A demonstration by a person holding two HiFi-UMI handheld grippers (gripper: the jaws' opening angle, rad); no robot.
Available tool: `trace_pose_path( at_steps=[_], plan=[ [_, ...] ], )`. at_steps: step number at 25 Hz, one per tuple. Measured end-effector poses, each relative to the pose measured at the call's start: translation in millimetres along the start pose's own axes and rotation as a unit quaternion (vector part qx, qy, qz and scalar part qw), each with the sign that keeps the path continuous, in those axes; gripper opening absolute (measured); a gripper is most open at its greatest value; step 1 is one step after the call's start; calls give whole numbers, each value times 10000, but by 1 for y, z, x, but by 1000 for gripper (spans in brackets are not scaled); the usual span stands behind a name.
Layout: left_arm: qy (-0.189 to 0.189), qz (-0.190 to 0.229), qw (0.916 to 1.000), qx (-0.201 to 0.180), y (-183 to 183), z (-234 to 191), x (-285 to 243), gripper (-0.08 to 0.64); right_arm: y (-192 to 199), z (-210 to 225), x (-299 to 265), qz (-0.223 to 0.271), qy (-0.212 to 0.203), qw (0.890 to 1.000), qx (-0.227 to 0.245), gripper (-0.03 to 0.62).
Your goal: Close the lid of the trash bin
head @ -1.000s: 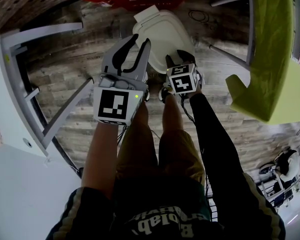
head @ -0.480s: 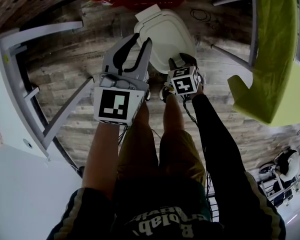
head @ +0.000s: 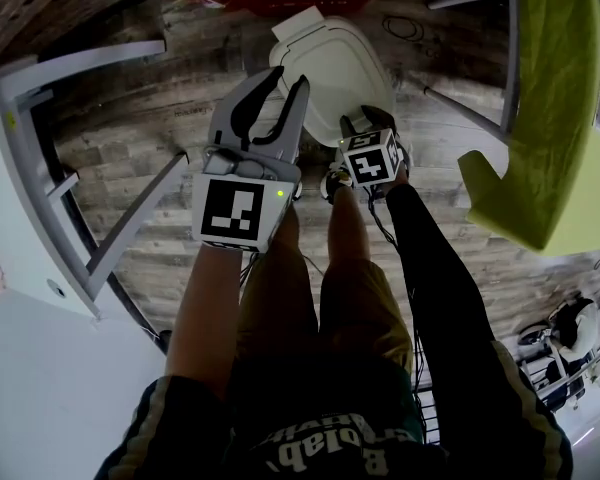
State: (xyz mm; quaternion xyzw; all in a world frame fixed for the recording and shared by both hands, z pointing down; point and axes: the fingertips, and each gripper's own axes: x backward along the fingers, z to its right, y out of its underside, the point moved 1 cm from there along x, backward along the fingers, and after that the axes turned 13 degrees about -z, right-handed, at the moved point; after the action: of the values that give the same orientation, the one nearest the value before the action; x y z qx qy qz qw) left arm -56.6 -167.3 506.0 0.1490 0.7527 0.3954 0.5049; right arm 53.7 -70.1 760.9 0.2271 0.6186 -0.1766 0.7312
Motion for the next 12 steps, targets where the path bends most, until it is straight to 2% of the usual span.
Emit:
trace_pose_path(
  at_steps=[12],
  plan=[
    [-21,-8,10000,18,-1,-6,-3,104,1,1,-5,-24,44,10000,-44,186]
  ],
)
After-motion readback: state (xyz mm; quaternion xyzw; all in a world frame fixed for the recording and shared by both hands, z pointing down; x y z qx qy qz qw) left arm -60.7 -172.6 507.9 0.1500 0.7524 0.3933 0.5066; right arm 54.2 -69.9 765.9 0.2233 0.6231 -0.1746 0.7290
